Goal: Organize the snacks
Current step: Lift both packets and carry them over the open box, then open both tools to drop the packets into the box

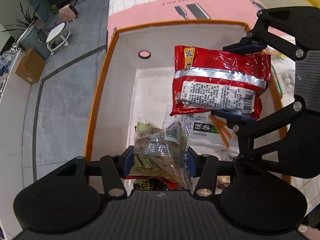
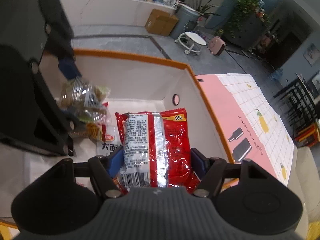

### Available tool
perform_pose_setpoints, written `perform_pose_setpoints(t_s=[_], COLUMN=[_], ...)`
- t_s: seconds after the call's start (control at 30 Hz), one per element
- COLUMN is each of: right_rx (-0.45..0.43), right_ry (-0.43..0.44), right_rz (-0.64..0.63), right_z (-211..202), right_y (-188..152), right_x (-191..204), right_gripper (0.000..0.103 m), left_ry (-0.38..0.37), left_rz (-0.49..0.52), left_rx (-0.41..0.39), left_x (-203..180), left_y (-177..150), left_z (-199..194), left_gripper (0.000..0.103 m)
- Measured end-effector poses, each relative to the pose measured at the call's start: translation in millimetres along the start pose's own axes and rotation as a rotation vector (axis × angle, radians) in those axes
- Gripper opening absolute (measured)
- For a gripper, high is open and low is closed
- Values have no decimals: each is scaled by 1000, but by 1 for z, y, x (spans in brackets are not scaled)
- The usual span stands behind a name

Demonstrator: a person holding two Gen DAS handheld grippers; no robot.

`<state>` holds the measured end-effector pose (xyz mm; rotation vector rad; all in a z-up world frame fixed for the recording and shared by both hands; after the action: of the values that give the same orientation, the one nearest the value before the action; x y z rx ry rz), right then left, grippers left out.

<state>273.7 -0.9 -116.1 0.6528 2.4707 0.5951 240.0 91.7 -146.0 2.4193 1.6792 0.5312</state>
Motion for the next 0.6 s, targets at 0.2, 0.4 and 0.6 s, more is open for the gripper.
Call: perform_pose_setpoints(t_s=[0.2, 0.4, 0.6], right_rx=[46, 90, 105], right_ry=[16, 13, 13], right_rz=[-52, -58, -50], right_z=[15, 25, 25], right_y=[-4, -9, -13], right_x=[6, 10, 14], right_gripper=[68, 68, 69], left_ry=[10, 15, 18], left_rz=[-5, -10, -23], left_rx=[51, 71, 77], left_x=[0, 2, 2], left_y=[-3, -5, -3], left_z=[10, 14, 13], left_gripper=[59, 60, 60])
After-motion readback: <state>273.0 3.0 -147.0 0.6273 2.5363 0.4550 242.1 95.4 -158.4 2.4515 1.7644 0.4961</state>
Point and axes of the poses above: each gripper's, at about its wrist camera, not at the fingertips, and z roughly the way its jaws point, x to its left, y to its top, the point moved 7 cm from there along z, roughly the way its jaws point
